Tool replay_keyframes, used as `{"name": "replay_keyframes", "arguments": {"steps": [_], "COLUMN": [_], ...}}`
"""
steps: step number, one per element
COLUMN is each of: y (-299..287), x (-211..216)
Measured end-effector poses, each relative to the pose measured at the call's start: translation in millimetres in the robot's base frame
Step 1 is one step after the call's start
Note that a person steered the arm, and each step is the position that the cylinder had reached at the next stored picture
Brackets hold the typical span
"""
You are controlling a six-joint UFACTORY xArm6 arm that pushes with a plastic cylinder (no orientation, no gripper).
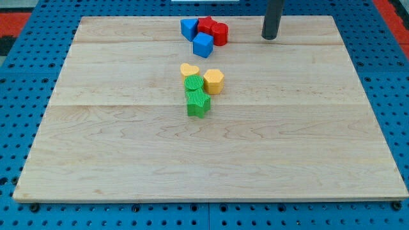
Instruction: Separate the red star and the red circle
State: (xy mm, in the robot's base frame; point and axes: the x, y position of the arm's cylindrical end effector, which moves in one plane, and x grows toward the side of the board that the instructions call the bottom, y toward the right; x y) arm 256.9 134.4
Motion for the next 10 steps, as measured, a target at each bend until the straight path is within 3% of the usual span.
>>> {"name": "replay_keyframes", "arguments": {"steps": [2,5,7,10], "y": [5,-75,-120,-122], "x": [7,-65,-64,-57]}}
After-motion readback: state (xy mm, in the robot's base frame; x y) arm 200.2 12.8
